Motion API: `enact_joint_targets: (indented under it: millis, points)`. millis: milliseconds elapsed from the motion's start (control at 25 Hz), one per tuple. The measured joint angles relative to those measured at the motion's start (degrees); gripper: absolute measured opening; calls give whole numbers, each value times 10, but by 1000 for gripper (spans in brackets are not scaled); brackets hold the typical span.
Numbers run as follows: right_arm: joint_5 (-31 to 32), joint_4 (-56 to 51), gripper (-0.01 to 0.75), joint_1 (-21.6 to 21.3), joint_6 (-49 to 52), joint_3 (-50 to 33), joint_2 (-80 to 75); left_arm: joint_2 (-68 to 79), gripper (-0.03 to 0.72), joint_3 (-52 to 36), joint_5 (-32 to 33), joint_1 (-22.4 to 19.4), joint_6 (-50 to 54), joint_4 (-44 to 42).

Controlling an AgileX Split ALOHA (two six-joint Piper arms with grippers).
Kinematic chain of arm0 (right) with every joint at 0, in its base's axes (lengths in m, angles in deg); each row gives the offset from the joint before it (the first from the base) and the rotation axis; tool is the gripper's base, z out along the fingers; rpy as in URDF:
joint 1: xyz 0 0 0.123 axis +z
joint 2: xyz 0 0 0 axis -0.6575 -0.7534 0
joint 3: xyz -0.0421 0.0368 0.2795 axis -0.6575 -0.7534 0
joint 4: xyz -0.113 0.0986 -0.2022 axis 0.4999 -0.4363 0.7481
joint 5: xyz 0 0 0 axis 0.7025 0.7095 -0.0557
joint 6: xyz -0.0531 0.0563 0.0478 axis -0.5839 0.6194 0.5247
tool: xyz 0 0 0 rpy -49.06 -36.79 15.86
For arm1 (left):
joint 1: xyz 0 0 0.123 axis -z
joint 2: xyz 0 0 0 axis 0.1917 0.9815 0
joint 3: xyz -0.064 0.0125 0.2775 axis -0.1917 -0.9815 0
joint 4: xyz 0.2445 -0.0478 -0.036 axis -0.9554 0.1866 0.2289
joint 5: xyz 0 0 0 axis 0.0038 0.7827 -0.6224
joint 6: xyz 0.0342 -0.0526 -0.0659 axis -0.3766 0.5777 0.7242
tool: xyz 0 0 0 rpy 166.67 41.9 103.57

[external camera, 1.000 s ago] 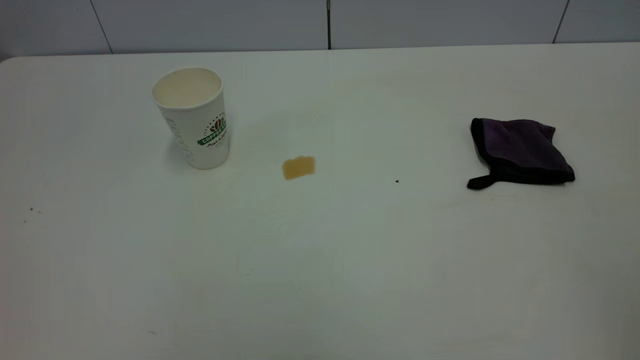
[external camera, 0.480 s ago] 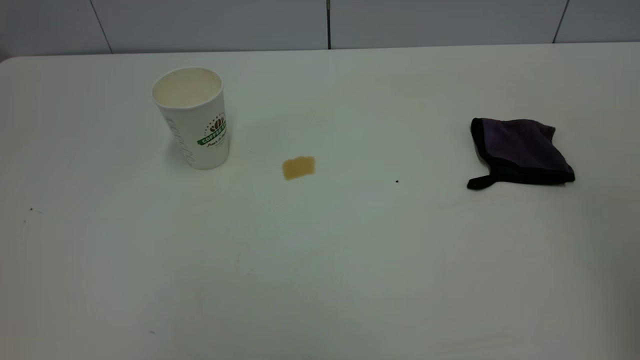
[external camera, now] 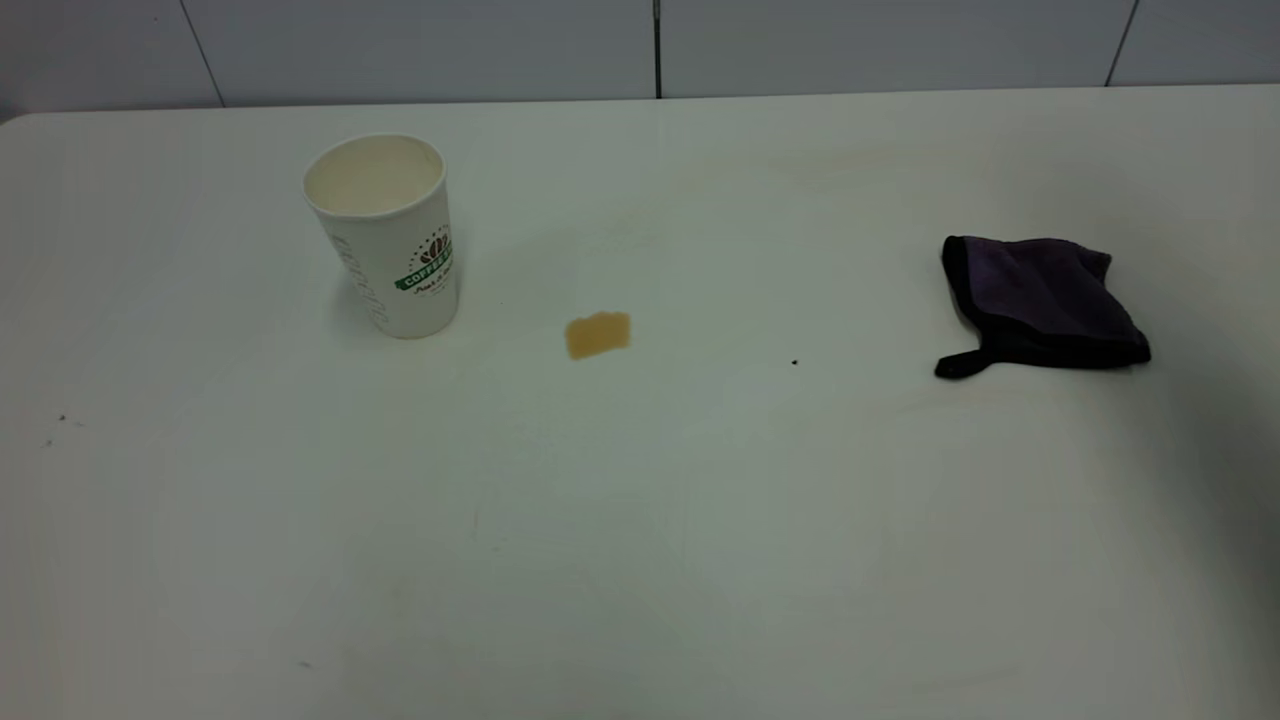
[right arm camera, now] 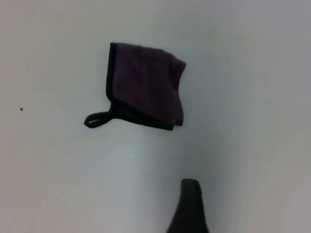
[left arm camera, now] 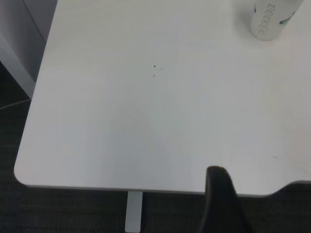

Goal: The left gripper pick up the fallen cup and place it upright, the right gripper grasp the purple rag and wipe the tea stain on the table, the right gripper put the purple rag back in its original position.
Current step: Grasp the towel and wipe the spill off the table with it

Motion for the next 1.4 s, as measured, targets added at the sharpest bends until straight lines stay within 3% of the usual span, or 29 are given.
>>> enact_joint_targets:
  millis: [320, 680, 1000, 1400]
  points:
    - [-15, -3, 685, 37, -15, 141, -267, 0, 473, 0, 0, 0, 0, 0]
    - [-17, -5, 679, 63, -16, 263, -445, 0, 473, 0, 0, 0, 0, 0]
    - [-55, -7, 649, 65, -37, 294, -522, 0, 473, 0, 0, 0, 1, 0]
    - [-119, -8, 559, 65, -66, 298, -575, 0, 473, 0, 0, 0, 1, 0]
